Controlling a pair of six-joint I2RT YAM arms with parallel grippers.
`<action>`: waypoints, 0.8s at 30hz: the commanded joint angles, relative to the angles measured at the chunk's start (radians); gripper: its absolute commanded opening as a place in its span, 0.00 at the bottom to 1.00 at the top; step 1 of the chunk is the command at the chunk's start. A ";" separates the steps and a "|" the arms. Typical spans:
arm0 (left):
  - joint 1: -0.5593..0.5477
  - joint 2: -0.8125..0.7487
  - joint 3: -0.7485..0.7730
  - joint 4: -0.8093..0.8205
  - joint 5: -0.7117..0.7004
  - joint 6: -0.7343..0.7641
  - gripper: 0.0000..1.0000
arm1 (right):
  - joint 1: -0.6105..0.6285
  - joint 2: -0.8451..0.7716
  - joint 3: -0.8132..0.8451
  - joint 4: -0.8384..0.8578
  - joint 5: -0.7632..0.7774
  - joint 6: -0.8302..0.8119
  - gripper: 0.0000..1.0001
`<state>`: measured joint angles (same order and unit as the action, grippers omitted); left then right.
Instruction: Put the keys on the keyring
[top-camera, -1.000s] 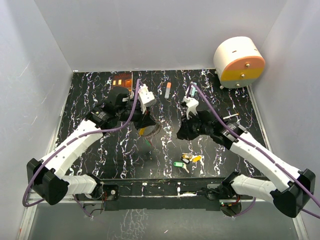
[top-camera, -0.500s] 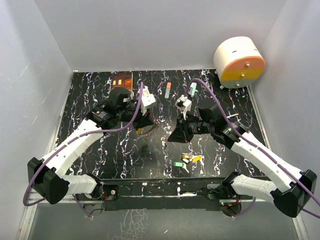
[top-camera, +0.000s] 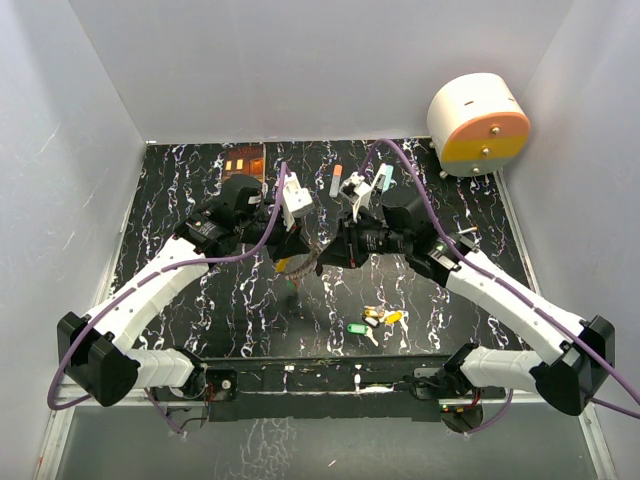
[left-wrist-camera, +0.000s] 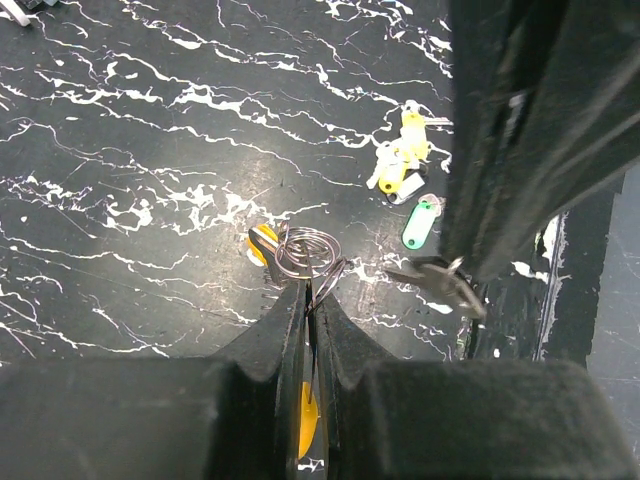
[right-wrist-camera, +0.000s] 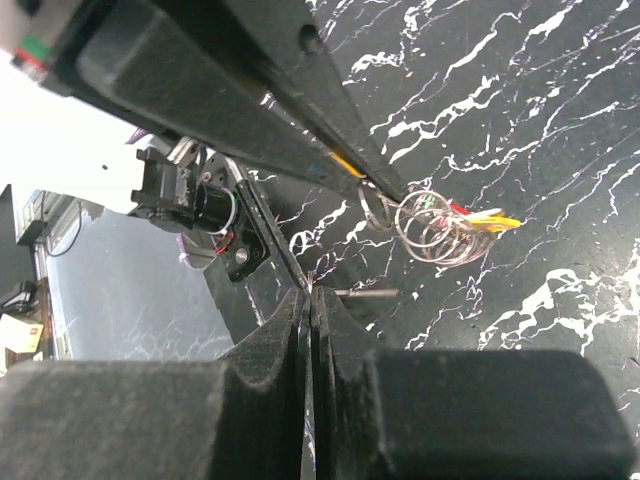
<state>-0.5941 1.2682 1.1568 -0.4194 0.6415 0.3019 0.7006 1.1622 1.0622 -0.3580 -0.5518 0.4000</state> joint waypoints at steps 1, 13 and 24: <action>-0.007 -0.016 0.009 0.015 0.048 -0.020 0.00 | 0.007 0.010 0.062 0.106 0.061 0.022 0.07; -0.012 -0.018 0.004 0.015 0.048 -0.024 0.00 | 0.006 0.064 0.107 0.103 0.139 0.037 0.07; -0.012 -0.015 0.008 0.018 0.046 -0.030 0.00 | 0.006 0.065 0.099 0.063 0.179 0.035 0.07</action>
<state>-0.5995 1.2682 1.1564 -0.4198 0.6529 0.2790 0.7055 1.2453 1.1225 -0.3305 -0.4137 0.4381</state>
